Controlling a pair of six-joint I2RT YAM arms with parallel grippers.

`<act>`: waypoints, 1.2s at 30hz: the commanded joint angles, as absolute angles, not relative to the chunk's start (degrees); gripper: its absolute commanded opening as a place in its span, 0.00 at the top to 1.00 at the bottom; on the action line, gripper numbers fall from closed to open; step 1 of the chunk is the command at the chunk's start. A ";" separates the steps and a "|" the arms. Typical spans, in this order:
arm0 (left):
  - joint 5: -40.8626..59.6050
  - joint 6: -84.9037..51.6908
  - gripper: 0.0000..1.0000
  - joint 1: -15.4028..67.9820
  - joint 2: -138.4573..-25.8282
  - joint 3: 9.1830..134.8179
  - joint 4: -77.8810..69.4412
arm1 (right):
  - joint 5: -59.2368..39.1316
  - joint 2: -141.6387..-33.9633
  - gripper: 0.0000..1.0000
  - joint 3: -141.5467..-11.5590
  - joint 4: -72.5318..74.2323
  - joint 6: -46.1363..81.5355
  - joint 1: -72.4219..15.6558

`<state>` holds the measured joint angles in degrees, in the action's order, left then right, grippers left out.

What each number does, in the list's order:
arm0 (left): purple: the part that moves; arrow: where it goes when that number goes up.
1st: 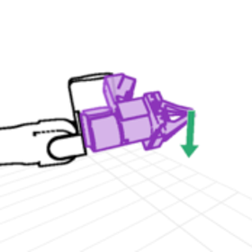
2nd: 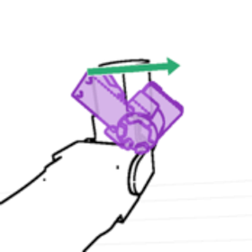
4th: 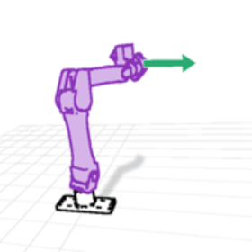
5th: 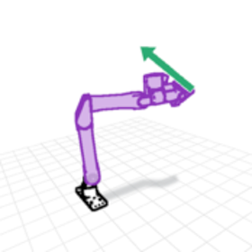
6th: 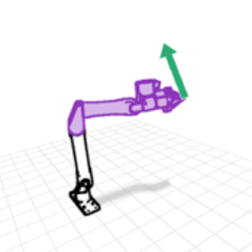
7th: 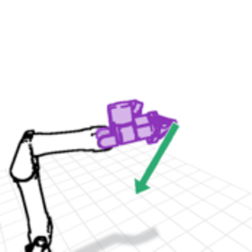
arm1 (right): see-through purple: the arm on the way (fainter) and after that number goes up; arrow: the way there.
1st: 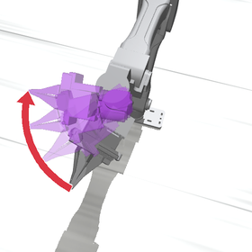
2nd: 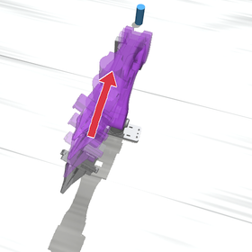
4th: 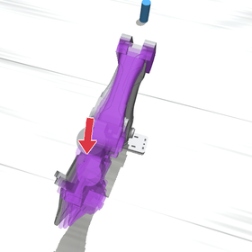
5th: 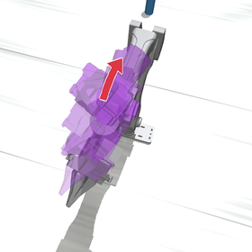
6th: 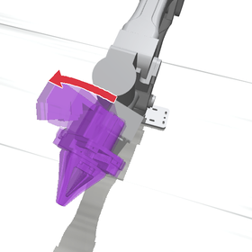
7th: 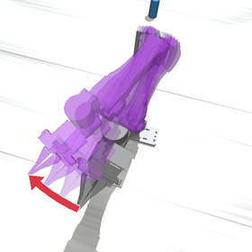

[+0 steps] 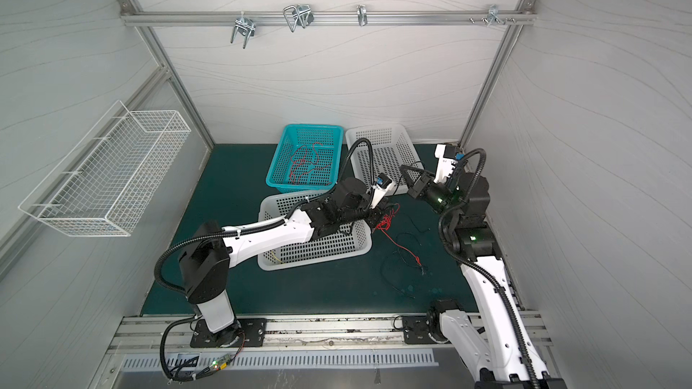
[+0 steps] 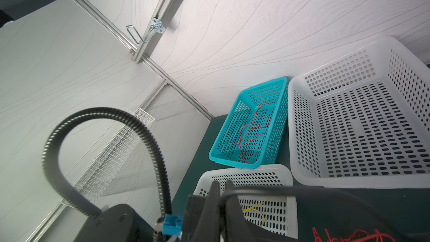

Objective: Untangle the cables

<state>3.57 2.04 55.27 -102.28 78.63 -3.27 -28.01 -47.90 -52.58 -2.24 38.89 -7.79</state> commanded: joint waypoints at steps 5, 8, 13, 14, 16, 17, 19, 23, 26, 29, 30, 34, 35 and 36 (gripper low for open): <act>2.40 2.75 1.00 55.37 -101.82 80.44 -3.34 | -22.04 -44.94 1.00 -54.91 -7.12 34.01 -7.82; 2.64 3.30 1.00 55.46 -100.49 80.59 -2.84 | -17.71 -44.13 1.00 -54.73 -10.35 31.40 -7.88; 2.36 3.01 1.00 55.37 -97.54 82.78 -1.17 | -13.90 -45.11 1.00 -52.12 -13.97 30.06 -7.90; 2.12 2.84 1.00 55.37 -97.15 83.33 -1.04 | -14.18 -45.48 1.00 -51.28 -14.13 30.05 -7.87; 2.13 2.64 1.00 55.37 -95.96 84.58 -0.80 | -14.33 -45.98 0.98 -49.45 -14.24 30.07 -7.90; 2.30 2.49 1.00 55.37 -95.52 85.17 -0.51 | -14.17 -46.18 0.97 -48.81 -14.48 29.91 -7.86; 2.50 2.71 1.00 55.38 -94.79 86.93 0.51 | -12.97 -46.40 0.94 -47.32 -14.97 29.43 -7.86; 2.66 3.47 1.00 55.37 -93.96 90.56 2.30 | -10.44 -47.08 0.87 -45.15 -15.64 27.84 -7.63; 3.90 3.95 1.00 55.37 -93.94 93.71 3.63 | -9.85 -48.05 0.82 -43.68 -15.41 27.44 -7.13; 4.67 4.48 1.00 55.37 -94.09 96.48 4.31 | -10.17 -49.05 0.76 -42.42 -14.57 27.41 -6.43; 4.81 4.87 1.00 55.37 -94.13 97.14 4.28 | -10.22 -49.34 0.74 -42.01 -14.28 27.42 -6.10; 4.64 6.83 1.00 55.42 -94.44 100.01 4.64 | -10.64 -50.40 0.65 -40.66 -13.63 27.33 -4.46; 4.41 7.42 1.00 55.38 -94.62 100.78 4.86 | -10.80 -50.60 0.63 -40.29 -13.62 27.33 -4.07; 3.80 7.86 1.00 55.38 -94.91 101.63 5.27 | -11.13 -50.73 0.61 -39.81 -13.44 27.33 -3.51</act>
<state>3.86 5.06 55.40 -95.77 97.62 7.94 -11.42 -50.48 -40.51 -13.13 27.97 -4.58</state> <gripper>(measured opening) 0.048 0.377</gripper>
